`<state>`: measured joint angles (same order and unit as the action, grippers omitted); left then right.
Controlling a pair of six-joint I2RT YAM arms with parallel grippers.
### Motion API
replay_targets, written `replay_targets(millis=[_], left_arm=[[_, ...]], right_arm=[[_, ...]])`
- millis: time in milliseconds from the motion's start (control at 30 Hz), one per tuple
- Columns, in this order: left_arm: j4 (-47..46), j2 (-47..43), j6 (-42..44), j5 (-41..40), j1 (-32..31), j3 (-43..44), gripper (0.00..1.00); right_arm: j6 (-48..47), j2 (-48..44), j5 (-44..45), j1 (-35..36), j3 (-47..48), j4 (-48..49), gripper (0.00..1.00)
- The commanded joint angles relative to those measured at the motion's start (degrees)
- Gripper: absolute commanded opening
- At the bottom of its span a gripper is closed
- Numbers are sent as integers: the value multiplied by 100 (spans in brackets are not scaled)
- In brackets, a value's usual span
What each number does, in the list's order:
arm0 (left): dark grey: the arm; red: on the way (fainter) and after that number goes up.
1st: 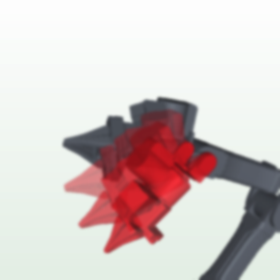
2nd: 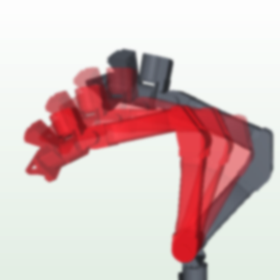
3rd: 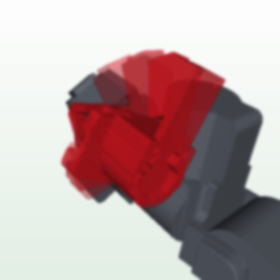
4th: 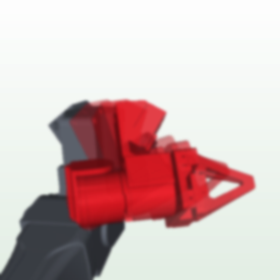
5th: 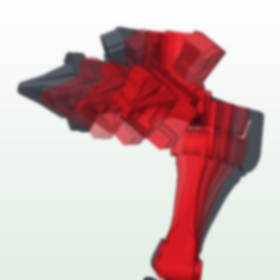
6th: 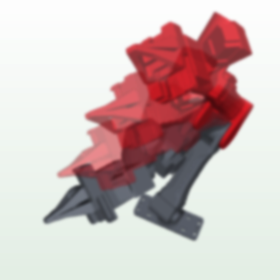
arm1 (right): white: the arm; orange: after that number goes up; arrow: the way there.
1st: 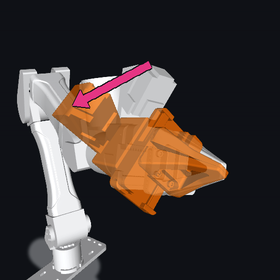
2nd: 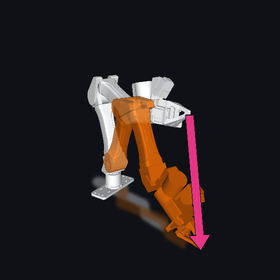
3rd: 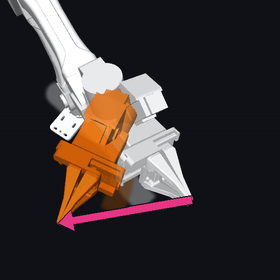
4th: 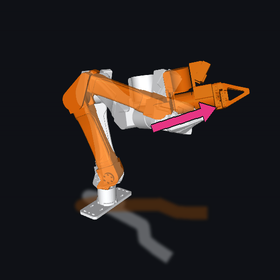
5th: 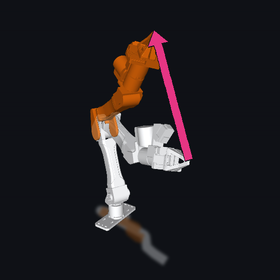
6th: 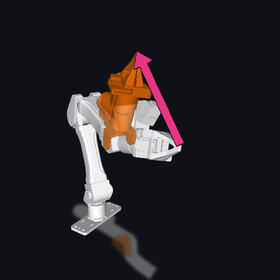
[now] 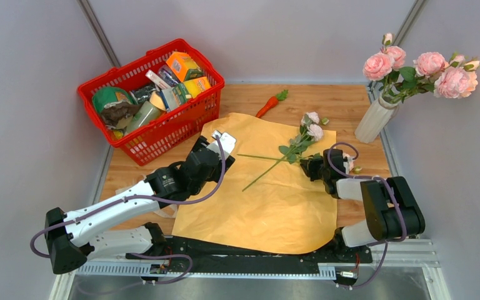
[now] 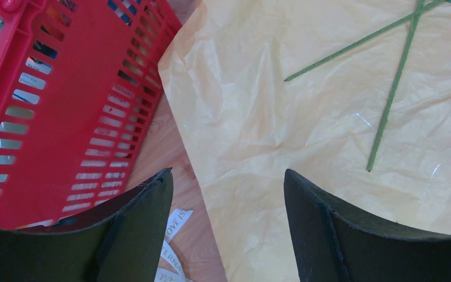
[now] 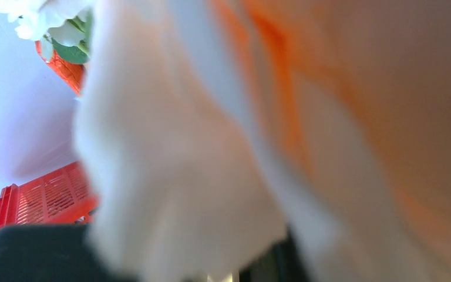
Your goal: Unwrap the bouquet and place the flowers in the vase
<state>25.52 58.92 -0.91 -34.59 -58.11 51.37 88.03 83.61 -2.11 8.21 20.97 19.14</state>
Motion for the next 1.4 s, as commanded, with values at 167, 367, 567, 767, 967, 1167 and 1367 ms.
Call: replay_targets(millis=[167,367,567,767,967,1167,1367], left_arm=[[-108,-91,91,5,-16,153,77],[-109,-91,82,-13,-17,154,77],[-108,-100,82,-30,-16,154,77],[-109,-82,82,-13,-17,154,77],[-108,-73,82,-39,-16,136,77],[-108,-73,82,-65,-16,145,77],[-108,-64,82,-57,-25,145,77]], right_arm=[[136,-688,896,14,153,-331,13],[-259,-1039,888,23,319,-550,3],[-1102,-2067,1186,32,803,-1473,0],[-1788,-3140,1424,41,1084,-1896,0],[-2675,-3475,1047,41,1488,-1967,0],[-4405,-3439,677,93,2042,-1115,0],[-6496,-3571,1010,155,2305,-218,0]])
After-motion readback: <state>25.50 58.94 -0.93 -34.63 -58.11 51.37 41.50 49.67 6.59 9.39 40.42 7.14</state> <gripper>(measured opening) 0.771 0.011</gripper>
